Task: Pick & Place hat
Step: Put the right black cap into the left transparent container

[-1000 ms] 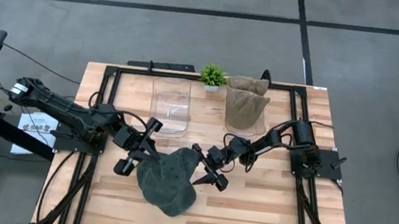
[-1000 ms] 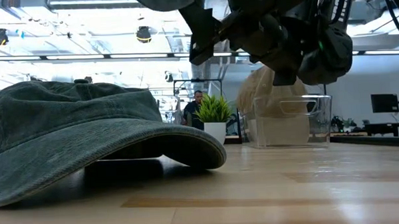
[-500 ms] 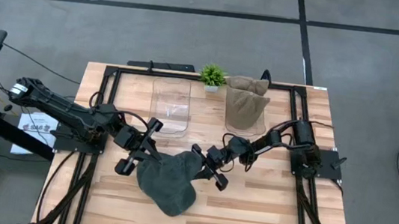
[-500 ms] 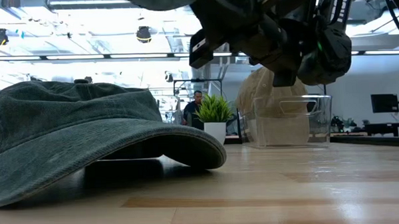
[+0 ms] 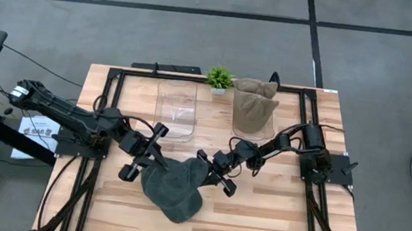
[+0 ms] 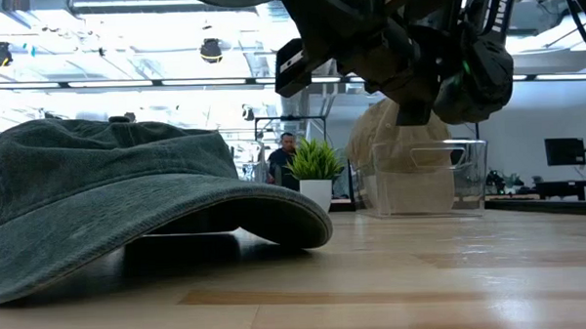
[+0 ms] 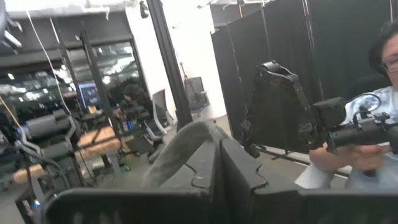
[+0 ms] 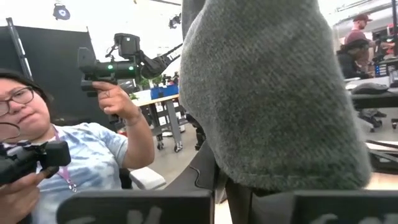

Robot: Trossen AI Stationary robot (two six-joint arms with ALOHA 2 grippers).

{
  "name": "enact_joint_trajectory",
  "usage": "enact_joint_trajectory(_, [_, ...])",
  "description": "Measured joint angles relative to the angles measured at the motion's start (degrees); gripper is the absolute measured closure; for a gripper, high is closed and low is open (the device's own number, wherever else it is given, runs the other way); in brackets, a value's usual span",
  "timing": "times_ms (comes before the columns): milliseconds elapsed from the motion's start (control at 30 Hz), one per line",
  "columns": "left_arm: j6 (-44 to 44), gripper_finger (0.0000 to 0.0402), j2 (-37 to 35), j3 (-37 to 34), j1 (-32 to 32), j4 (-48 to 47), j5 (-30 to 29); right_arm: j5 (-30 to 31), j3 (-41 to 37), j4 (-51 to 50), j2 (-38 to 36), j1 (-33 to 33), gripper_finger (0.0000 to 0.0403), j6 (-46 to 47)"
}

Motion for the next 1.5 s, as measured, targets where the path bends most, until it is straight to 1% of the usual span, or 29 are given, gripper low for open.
enact_joint_trajectory(267, [-2.5,0.0309,0.0,-0.02,-0.55,-3.06,0.04,-0.92,0.34,-0.16,0.0,0.0,0.04,0.05])
enact_joint_trajectory(467, [-3.11,0.0279,0.0,-0.02,-1.76,-3.76,0.04,-2.54,0.34,-0.16,0.0,-0.02,0.0401,0.1])
enact_joint_trajectory(900, [-3.64,0.0253,-0.61,-0.02,-2.16,-5.08,-0.09,-4.67,0.34,0.06,-0.49,-0.02,0.0401,0.05])
enact_joint_trajectory(1067, [-3.64,0.0249,-1.29,-0.02,-2.16,-5.63,-2.48,-5.78,0.32,-0.41,-1.68,0.12,0.0401,0.03])
enact_joint_trajectory(1233, [-3.62,0.0247,-4.1,-0.02,-2.09,-7.78,-3.87,-6.71,0.32,-1.63,-2.48,0.42,0.0401,-0.06])
enact_joint_trajectory(1500, [-4.9,0.0247,-9.49,-0.02,-1.66,-14.93,-4.31,-7.97,0.32,-3.42,-3.5,0.48,0.0401,-1.38])
